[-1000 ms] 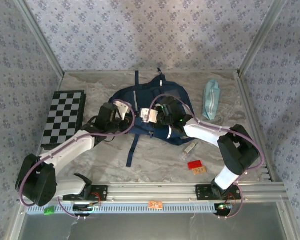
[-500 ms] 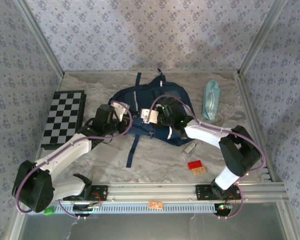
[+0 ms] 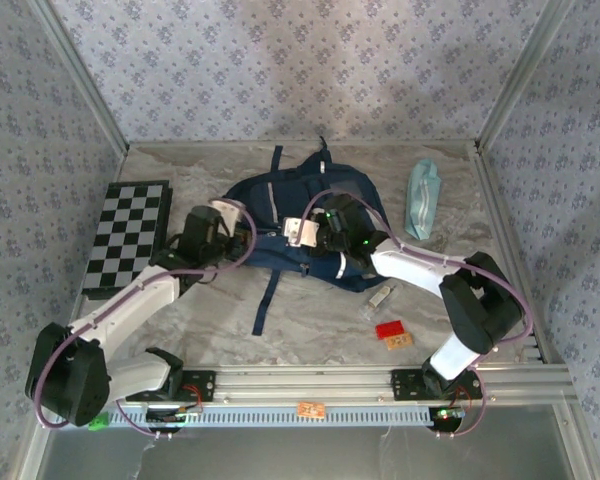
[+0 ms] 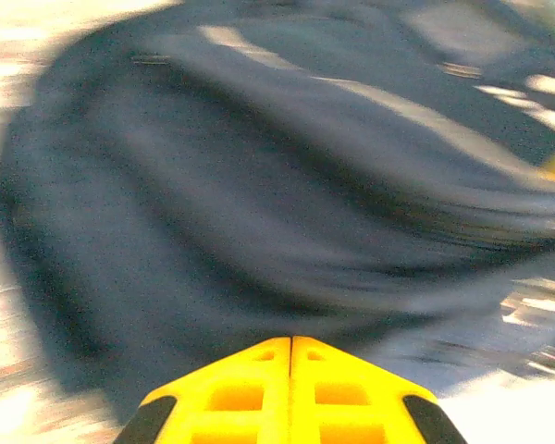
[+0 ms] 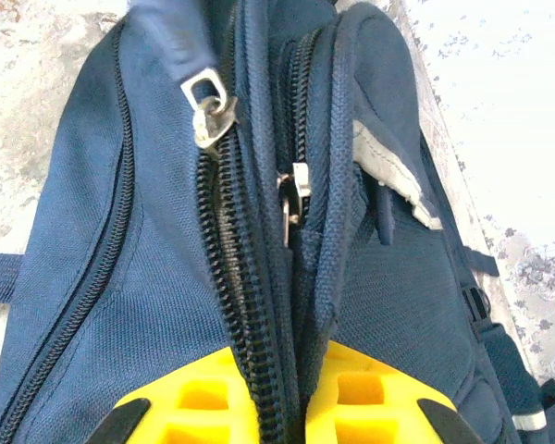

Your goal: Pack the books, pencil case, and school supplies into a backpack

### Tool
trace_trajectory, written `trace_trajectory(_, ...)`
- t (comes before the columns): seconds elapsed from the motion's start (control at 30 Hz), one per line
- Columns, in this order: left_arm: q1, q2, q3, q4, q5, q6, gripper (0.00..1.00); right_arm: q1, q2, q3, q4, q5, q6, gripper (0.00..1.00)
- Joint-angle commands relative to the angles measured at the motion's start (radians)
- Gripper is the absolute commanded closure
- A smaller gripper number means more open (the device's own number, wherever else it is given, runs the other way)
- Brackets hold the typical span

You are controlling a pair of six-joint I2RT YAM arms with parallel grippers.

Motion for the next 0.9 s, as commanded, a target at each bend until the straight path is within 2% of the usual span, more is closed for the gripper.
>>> trace_trajectory(0.0,0.052,0.022,0.003,-0.058,-0.246,-0.02,1.0,-0.022,-0.078,0.007,0.003,-0.008,-0.014,1.0)
trace_trajectory(0.07,0.053,0.007,-0.011,-0.033,-0.234,-0.012,1.0,-0.012,-0.074,0.014,-0.015,-0.002,-0.026,1.0)
trace_trajectory(0.13,0.053,-0.034,-0.037,0.016,-0.14,-0.022,1.0,-0.009,-0.069,0.027,-0.041,-0.006,-0.026,1.0)
trace_trajectory(0.23,0.048,-0.042,0.0,-0.046,-0.033,-0.038,1.0,-0.007,-0.074,0.039,-0.066,-0.025,-0.015,1.0)
trace_trajectory(0.3,0.035,-0.073,-0.016,-0.02,0.061,-0.032,1.0,-0.012,-0.075,0.068,-0.122,-0.064,-0.003,1.0)
trace_trajectory(0.4,0.01,-0.103,-0.029,-0.001,0.213,-0.02,0.76,-0.011,-0.07,0.093,-0.167,-0.063,0.005,1.0)
trace_trajectory(0.43,-0.004,-0.1,-0.028,-0.001,0.261,-0.013,0.64,-0.009,-0.07,0.096,-0.171,-0.068,0.004,1.0)
trace_trajectory(0.47,-0.023,-0.094,-0.024,-0.008,0.283,-0.006,0.58,-0.009,-0.071,0.098,-0.176,-0.076,0.008,1.0)
trace_trajectory(0.6,-0.132,-0.074,-0.027,-0.023,0.316,0.029,0.5,-0.008,-0.06,0.133,-0.226,-0.1,0.018,1.0)
trace_trajectory(0.7,-0.174,-0.048,-0.028,0.004,0.315,0.03,0.49,-0.008,-0.045,0.158,-0.257,-0.1,0.017,1.0)
trace_trajectory(0.87,-0.206,0.034,0.018,0.032,0.21,0.011,0.47,-0.009,-0.031,0.187,-0.288,-0.123,0.025,1.0)
